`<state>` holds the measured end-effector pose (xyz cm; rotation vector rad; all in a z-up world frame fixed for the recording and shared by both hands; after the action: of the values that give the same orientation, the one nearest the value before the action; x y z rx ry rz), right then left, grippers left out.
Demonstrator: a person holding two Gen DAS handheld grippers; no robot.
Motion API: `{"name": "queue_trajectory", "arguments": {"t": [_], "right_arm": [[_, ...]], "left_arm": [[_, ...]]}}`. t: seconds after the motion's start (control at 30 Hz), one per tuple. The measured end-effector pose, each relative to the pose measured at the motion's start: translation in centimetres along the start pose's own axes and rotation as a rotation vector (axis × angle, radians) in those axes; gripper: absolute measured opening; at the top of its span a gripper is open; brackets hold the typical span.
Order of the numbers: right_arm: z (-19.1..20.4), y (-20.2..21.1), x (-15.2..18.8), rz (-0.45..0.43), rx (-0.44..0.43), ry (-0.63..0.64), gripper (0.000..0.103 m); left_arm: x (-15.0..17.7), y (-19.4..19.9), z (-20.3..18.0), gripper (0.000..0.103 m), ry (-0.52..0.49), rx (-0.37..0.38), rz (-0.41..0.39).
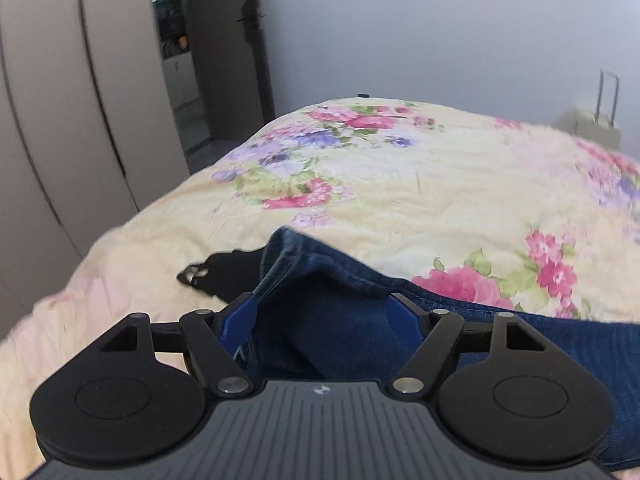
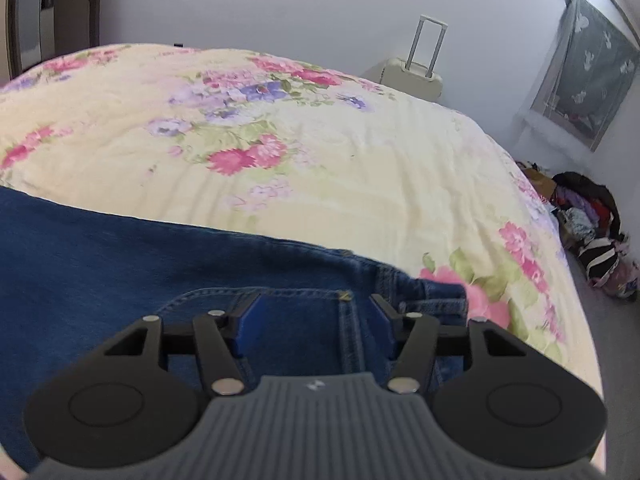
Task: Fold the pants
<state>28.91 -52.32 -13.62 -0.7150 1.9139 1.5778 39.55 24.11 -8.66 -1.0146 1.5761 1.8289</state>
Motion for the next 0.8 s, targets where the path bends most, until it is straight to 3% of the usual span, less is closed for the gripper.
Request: {"name": "queue_trajectory", "arguments": {"t": [0.13, 0.2, 0.33, 0.5, 0.53, 0.57, 0.63, 0.8], "right_arm": [[2.7, 2.4, 2.9, 0.005, -0.036, -0.112, 0.055], [3.6, 3.4, 4.6, 0.011, -0.011, -0.155, 0.055], [4.3, 4.1, 7.4, 0.042, 0.021, -0.237, 0.055], [4.4, 4.7, 8.9, 0.077, 0.086, -0.241, 0.055], [4.4, 4.8, 9.0, 0.081, 0.096, -0.243, 0.055], [4.3, 4.9, 9.1, 0.084, 0.107, -0.242, 0.055], [4.3, 4.9, 9.2, 0.093, 0.125, -0.237, 0.055], [4.3, 4.4, 8.9, 0.107, 0.161, -0.232, 0.055]], "left_arm": [[3.3, -1.1, 4.6, 0.061, 0.205, 0.039, 0.059], [4.5, -2.0, 6.1, 0.059, 0.248, 0.017, 0.057], [5.2, -4.6, 7.2, 0.059, 0.151, -0.052, 0.052], [4.3, -7.9, 6.5, 0.065, 0.012, -0.038, 0.066], [4.1, -8.4, 6.3, 0.059, 0.000, -0.030, 0.073], [3.9, -8.9, 6.1, 0.034, -0.006, -0.013, 0.081], [3.3, -9.0, 5.9, 0.008, 0.012, 0.028, 0.092], [-1.1, -5.2, 4.9, 0.001, -0.081, 0.058, 0.014]]}}
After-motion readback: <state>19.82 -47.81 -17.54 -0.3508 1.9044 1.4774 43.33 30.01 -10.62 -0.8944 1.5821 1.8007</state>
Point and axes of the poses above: each gripper's, at about its wrist camera, not at the fingertips, and y roughly against the way its jaws point, z to its left, x to its underside, the point moved 6 cm from there along -y, roughly the way its jaws point, and after that the axes turned 4 degrees about -z, right-handed, at the moved point
